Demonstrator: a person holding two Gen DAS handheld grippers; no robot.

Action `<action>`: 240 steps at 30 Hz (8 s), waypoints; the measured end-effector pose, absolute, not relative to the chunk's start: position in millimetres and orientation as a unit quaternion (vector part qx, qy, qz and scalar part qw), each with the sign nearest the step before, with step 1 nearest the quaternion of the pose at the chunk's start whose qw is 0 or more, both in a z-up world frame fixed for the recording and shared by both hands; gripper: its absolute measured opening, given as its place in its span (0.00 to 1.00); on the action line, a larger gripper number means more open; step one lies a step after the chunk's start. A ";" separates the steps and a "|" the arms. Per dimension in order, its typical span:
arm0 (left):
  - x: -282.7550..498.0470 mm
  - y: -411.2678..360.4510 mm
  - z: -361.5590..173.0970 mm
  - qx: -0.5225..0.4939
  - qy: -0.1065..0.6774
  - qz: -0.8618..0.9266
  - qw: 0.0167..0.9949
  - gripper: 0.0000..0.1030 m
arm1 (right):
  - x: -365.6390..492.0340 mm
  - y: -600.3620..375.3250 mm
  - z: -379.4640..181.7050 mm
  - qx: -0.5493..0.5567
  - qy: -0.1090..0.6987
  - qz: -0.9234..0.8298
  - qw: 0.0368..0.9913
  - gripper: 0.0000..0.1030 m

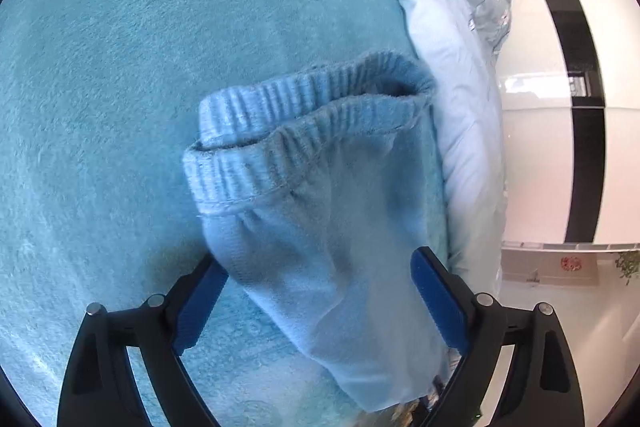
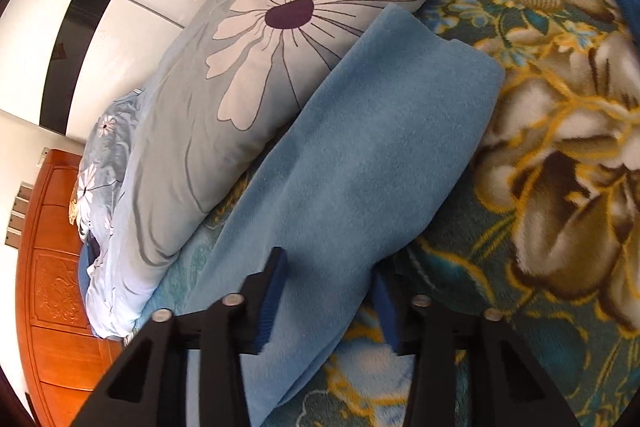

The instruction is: Fold clothes

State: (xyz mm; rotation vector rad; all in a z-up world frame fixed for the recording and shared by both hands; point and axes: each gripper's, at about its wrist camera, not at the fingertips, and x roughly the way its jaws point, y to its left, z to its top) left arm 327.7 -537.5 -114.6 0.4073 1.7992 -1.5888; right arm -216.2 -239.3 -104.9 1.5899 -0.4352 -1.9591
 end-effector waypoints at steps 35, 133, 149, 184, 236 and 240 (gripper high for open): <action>358.1 -614.2 -46.7 0.290 0.558 -0.709 0.319 0.10 | -123.6 -212.3 -50.0 0.565 -0.173 -0.757 0.281 0.07; 402.7 -568.9 -33.7 0.455 0.442 -0.716 0.293 0.76 | 162.5 -438.3 -32.2 0.500 0.184 -0.701 0.474 0.08; 403.3 -602.2 -55.0 0.443 0.469 -0.712 0.277 0.76 | 211.8 -444.7 -57.8 0.528 0.161 -0.663 0.506 0.35; 412.6 -634.6 -92.4 0.381 0.585 -0.673 0.246 0.76 | 194.6 -440.8 -68.7 0.506 0.271 -0.611 0.545 0.07; 238.5 -519.2 -70.6 0.489 0.441 -0.749 0.073 0.76 | 10.8 -373.9 -67.2 0.605 0.076 -0.693 0.385 0.16; 231.4 -519.1 -80.5 0.489 0.446 -0.745 0.079 0.76 | 3.9 -382.1 -66.8 0.602 0.096 -0.691 0.389 0.09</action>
